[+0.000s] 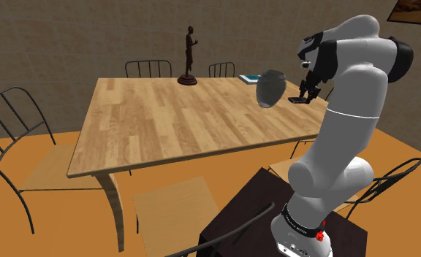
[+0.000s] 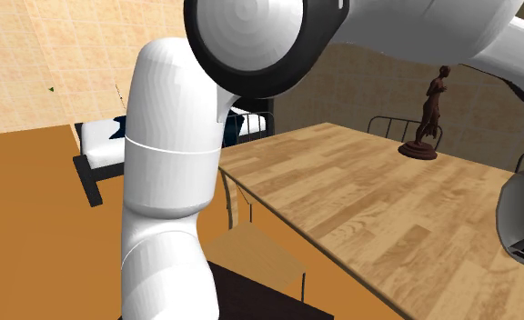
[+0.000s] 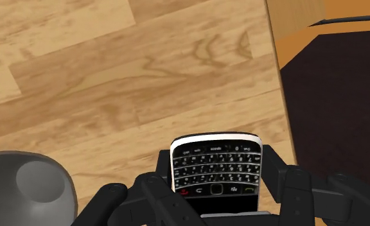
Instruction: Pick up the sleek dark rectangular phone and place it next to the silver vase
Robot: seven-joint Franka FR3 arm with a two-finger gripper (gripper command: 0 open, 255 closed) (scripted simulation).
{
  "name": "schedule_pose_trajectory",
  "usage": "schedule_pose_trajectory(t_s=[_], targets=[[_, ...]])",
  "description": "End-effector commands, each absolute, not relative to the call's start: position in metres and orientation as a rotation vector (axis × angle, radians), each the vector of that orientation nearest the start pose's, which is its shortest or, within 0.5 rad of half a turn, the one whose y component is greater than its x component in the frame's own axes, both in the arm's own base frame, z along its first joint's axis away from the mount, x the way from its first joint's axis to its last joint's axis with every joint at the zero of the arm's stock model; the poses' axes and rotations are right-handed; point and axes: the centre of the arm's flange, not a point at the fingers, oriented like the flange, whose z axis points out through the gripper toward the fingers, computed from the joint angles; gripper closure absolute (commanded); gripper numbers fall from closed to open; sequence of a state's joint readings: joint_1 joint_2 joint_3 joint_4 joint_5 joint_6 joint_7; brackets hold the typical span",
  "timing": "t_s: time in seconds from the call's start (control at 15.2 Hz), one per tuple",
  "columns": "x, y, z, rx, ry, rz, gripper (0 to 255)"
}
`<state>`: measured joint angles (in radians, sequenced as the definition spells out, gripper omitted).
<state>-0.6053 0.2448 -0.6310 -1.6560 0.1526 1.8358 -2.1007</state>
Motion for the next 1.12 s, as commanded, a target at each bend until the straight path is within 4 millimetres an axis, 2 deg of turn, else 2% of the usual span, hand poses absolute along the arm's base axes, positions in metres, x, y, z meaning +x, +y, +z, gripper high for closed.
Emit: schedule_pose_trajectory(t_s=[0.0,1.06], targets=[[0.245,-0.572,0.476,-2.857,-1.269,-0.007,255],[0.245,-0.572,0.391,-2.857,-1.269,-0.007,255]])
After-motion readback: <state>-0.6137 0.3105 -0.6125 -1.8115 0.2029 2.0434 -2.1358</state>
